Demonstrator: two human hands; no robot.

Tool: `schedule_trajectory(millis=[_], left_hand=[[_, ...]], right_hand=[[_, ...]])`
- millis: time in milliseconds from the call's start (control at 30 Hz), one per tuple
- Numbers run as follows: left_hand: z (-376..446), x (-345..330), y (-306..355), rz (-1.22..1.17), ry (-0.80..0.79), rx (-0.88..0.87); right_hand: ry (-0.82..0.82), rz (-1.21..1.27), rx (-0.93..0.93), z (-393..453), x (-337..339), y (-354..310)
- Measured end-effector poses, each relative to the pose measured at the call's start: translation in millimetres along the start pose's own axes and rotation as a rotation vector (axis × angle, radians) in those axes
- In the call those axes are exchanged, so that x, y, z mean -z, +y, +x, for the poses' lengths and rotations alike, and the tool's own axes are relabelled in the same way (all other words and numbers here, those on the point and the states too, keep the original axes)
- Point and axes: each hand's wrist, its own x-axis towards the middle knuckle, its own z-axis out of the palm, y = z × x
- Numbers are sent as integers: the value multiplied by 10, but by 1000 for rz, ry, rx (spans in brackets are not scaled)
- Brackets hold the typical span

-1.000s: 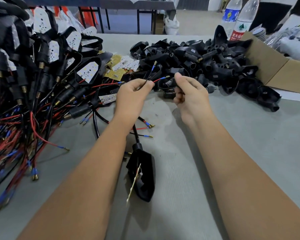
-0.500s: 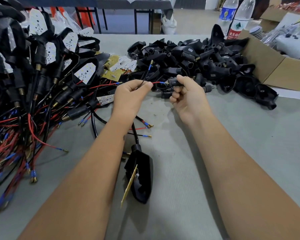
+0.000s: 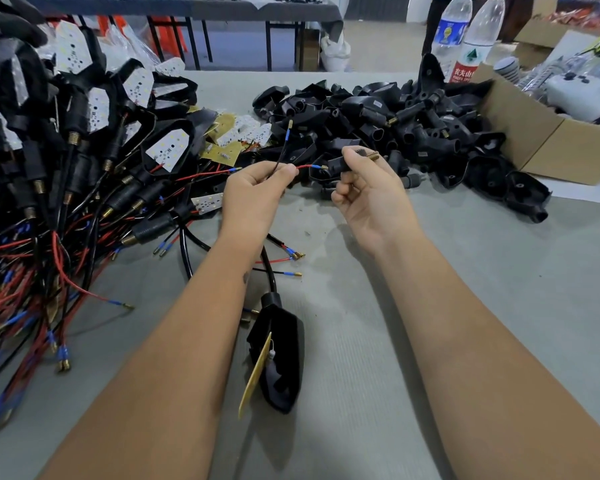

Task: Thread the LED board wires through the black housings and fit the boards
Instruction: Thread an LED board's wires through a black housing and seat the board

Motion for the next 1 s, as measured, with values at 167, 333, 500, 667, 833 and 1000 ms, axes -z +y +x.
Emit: schedule_trajectory(millis=[167, 333, 500, 667, 833, 1000], left_hand=[[-43, -2, 49, -8, -97, 35], [-65, -36, 49, 70, -113, -7], [-46, -16, 27, 85, -107, -26], [-54, -13, 52, 35, -126, -35], [-54, -21, 39, -33, -138, -23], [-61, -38, 9, 66, -164, -82]], right_hand=[[11, -80, 39, 3, 16, 29], [43, 92, -58, 34, 20, 0], [42, 143, -95, 50, 46, -22], [67, 153, -107, 37, 34, -27], [72, 117, -124, 30, 20, -11], [-25, -116, -112, 21, -3, 16]])
